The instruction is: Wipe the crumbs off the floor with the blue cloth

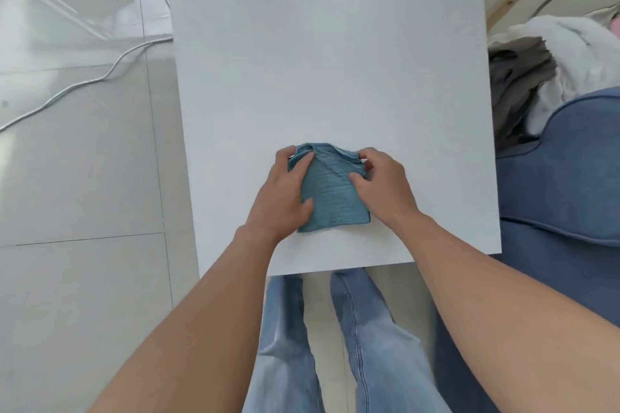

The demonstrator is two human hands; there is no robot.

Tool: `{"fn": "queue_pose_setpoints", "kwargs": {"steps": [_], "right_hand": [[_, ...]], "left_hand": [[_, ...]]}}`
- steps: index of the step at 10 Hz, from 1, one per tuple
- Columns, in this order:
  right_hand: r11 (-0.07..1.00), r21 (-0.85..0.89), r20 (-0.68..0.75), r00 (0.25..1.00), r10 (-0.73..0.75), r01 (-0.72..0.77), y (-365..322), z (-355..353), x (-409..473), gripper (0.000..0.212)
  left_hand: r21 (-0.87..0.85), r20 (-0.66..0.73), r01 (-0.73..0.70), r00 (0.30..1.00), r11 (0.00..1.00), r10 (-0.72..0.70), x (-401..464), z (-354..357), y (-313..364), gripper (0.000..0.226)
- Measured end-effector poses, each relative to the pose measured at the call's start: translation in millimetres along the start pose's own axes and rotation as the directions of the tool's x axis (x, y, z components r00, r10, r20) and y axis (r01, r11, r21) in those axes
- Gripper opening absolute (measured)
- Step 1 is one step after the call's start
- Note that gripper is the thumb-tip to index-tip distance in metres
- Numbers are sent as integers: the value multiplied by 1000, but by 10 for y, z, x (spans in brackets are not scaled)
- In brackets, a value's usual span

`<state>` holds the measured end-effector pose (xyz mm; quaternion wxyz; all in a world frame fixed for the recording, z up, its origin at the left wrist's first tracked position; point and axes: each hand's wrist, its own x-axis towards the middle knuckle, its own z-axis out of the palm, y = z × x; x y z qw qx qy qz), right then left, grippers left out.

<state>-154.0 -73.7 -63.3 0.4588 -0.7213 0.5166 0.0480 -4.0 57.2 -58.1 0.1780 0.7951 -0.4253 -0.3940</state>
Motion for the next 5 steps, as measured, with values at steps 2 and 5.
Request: {"fn": "queue_pose_setpoints", "kwargs": {"steps": [2, 5], "right_hand": [[996, -67, -38, 997, 60, -62, -51, -23, -70, 25], [971, -137, -143, 974, 176, -196, -579, -807, -364, 19]], "left_hand": [[237, -8, 9, 1000, 972, -7, 8, -129, 30, 73], [403, 140, -149, 985, 903, 99, 136, -963, 784, 35]]}}
